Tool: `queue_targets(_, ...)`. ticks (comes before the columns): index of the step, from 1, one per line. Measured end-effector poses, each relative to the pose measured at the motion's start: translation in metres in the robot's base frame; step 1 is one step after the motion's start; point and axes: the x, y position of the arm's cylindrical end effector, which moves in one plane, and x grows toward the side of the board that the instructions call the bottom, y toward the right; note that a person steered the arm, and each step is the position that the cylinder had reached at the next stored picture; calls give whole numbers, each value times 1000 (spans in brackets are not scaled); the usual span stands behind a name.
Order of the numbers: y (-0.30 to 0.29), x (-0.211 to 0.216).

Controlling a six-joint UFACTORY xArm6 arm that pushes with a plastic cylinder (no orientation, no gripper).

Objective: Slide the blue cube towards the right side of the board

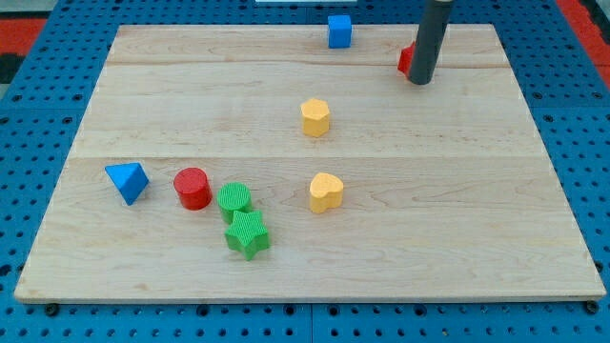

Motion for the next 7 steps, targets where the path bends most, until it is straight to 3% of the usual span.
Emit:
queue_targets(2, 2, -14)
queue_targets(3, 0, 22)
queue_targets(5, -22, -17)
queue_targets(7, -90, -25)
